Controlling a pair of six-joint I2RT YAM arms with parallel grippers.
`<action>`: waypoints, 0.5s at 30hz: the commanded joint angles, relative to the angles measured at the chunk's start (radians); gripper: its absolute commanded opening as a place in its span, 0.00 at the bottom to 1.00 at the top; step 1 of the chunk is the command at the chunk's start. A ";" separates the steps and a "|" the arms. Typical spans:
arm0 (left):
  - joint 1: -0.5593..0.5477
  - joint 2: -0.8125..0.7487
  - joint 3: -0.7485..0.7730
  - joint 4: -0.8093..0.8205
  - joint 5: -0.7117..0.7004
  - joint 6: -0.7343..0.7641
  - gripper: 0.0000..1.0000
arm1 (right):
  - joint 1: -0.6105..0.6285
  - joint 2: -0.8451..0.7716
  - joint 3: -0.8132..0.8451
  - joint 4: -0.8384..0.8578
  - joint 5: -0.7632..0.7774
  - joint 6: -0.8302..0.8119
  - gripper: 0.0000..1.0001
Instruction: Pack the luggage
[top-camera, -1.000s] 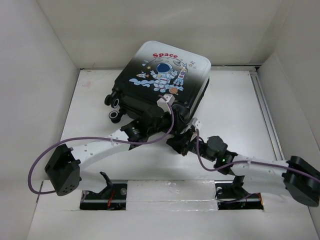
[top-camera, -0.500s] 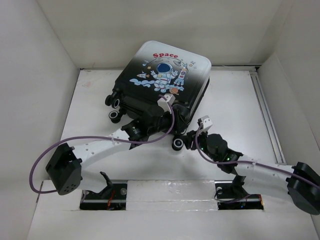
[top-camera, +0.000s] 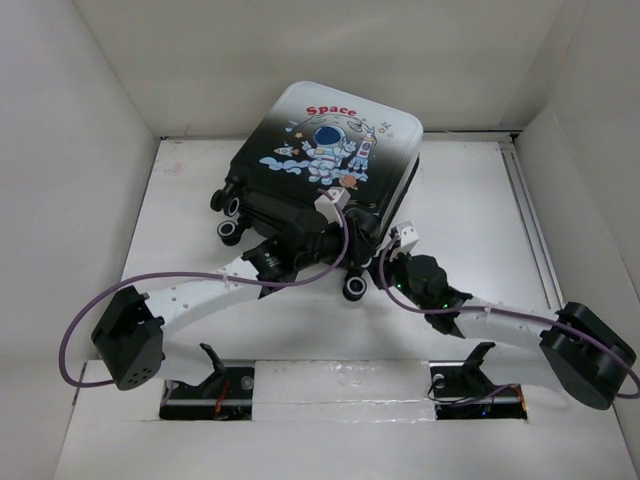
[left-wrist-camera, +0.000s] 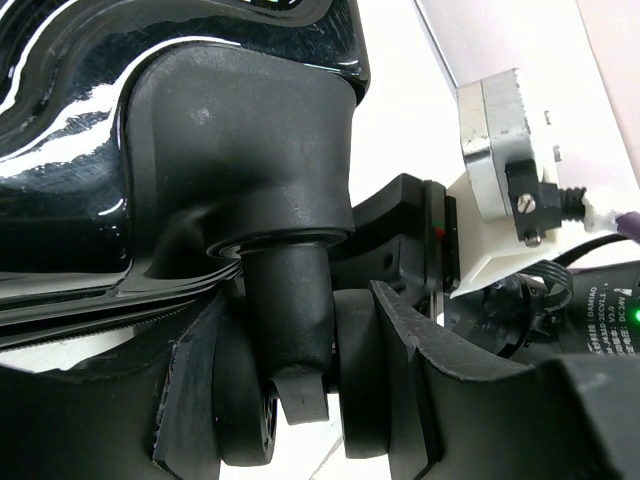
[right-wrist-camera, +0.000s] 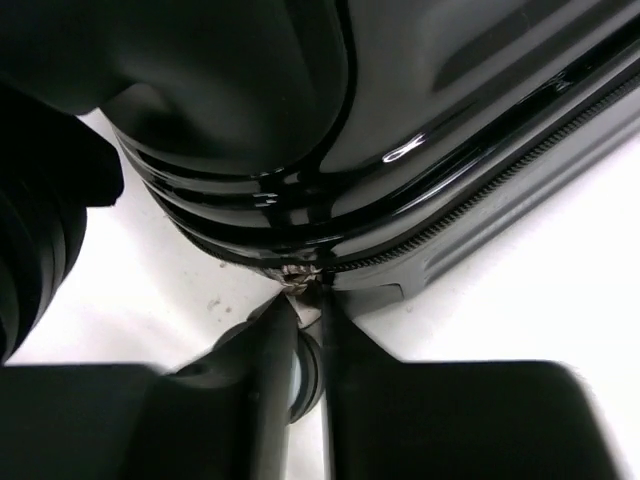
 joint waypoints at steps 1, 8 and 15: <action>-0.013 -0.041 0.061 0.330 0.120 0.016 0.00 | -0.011 0.017 0.031 0.223 -0.050 0.005 0.15; -0.022 -0.031 0.081 0.339 0.130 0.016 0.00 | 0.048 0.098 -0.090 0.606 -0.062 0.079 0.00; -0.022 0.000 0.127 0.360 0.164 0.004 0.00 | 0.163 0.304 -0.090 0.941 -0.144 0.136 0.00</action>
